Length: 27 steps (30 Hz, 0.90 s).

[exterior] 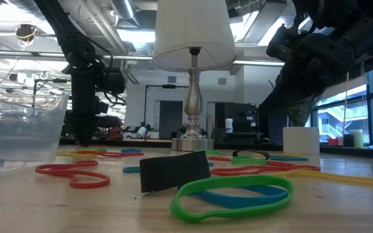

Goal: Pick and place rubber bands into bin
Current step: Put the red rubber band into the transparent bin

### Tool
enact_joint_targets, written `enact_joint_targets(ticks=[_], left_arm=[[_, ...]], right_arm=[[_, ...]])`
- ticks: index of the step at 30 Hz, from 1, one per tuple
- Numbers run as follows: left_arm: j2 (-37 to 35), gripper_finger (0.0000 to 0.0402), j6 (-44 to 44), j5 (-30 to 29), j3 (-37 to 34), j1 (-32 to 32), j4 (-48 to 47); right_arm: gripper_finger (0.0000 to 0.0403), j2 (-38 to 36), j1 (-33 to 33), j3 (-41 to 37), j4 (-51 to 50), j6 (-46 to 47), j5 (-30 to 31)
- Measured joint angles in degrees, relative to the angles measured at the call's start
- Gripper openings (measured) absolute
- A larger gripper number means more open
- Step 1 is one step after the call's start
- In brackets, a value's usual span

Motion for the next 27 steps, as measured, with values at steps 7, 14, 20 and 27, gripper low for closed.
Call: enact_joint_targets(ticks=[7,14,20,27], left_arm=[[-3.1,0.0002,0.4,-1.2,-0.9,-2.8,-3.0],[-11.1,0.0002,5.0,-1.4,1.2,-9.9,-8.5],[-17.8,0.0002,6.3,-2.7,1.4,-17.1,-10.6],[-24.5,0.0002,6.4,-3.3,1.4,-24.7,-10.4]], right_arm=[[0.0007,0.0,0.0,0.0,0.0,1.3,0.0],[0.0007,0.0,0.0,0.0,0.0,1.3,-0.4],[0.0007,0.0,0.0,0.0,0.0,1.3,-0.5],[0.0007,0.0,0.0,0.0,0.0,1.3,-0.5]])
